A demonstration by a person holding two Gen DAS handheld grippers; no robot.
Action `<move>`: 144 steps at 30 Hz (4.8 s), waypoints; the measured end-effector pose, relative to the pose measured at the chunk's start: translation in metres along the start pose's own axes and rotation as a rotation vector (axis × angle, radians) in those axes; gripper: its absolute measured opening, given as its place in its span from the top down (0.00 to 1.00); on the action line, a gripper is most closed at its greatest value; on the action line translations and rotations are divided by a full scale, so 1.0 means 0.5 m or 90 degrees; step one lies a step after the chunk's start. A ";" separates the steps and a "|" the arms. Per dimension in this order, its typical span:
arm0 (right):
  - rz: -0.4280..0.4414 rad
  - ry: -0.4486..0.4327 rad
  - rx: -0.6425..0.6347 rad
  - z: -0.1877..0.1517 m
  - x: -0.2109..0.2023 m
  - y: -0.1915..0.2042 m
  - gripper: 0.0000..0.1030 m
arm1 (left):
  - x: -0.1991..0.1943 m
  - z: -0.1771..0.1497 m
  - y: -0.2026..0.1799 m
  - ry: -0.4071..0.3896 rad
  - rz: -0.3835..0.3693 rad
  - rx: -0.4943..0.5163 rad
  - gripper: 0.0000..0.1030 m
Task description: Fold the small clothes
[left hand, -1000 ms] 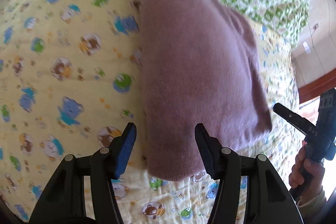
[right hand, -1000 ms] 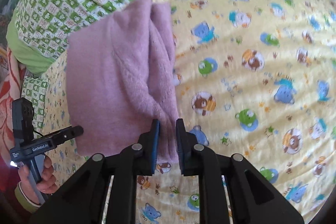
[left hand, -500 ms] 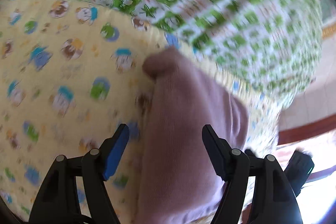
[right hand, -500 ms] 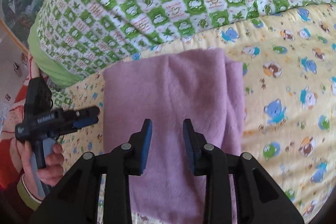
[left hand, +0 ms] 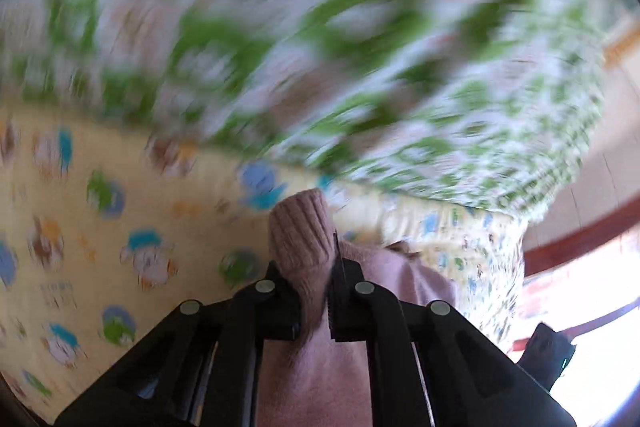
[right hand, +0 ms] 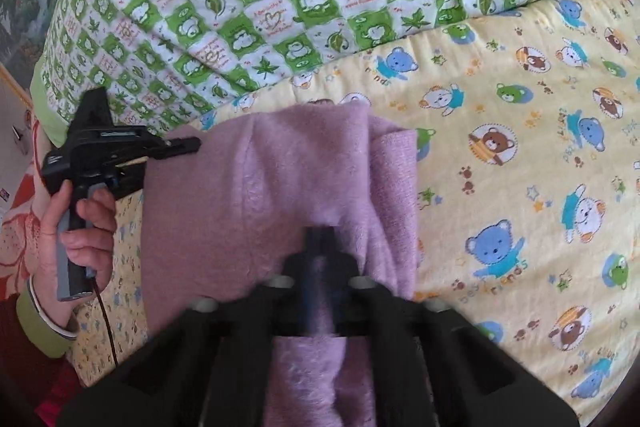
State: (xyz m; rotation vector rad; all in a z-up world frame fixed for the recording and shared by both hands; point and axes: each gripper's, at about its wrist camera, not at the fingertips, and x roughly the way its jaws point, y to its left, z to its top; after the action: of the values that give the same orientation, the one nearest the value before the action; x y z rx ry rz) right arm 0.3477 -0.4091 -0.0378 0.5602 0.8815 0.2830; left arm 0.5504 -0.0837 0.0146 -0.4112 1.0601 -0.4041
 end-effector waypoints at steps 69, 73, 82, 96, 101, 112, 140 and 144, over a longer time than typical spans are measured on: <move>0.271 0.183 0.043 -0.149 0.105 0.230 0.73 | -0.289 -0.354 0.247 0.016 -0.029 -0.078 0.64; 0.241 0.208 0.017 -0.165 0.160 0.224 0.73 | -0.245 -0.374 0.317 0.041 -0.013 -0.090 0.63; 0.172 0.210 -0.022 -0.158 0.161 0.215 0.51 | -0.268 -0.392 0.304 0.034 0.044 -0.094 0.48; 0.065 0.139 -0.180 -0.298 -0.024 0.314 0.51 | -0.340 -0.596 0.269 0.075 0.117 -0.096 0.46; -0.040 0.171 -0.194 -0.325 0.027 0.280 0.51 | -0.315 -0.624 0.287 0.091 0.132 -0.113 0.44; -0.072 0.176 -0.143 -0.332 0.043 0.205 0.52 | -0.312 -0.640 0.256 0.103 0.148 -0.088 0.42; 0.012 0.153 -0.130 -0.211 0.142 0.322 0.77 | -0.297 -0.483 0.239 0.046 0.188 -0.083 0.38; 0.044 0.135 -0.112 -0.208 0.110 0.320 0.74 | -0.331 -0.494 0.222 0.025 0.200 -0.056 0.38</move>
State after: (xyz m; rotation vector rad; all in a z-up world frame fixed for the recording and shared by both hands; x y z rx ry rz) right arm 0.2978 -0.2166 -0.0348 0.4013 1.0310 0.4849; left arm 0.2716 0.0628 -0.0240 -0.3090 1.1625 -0.0868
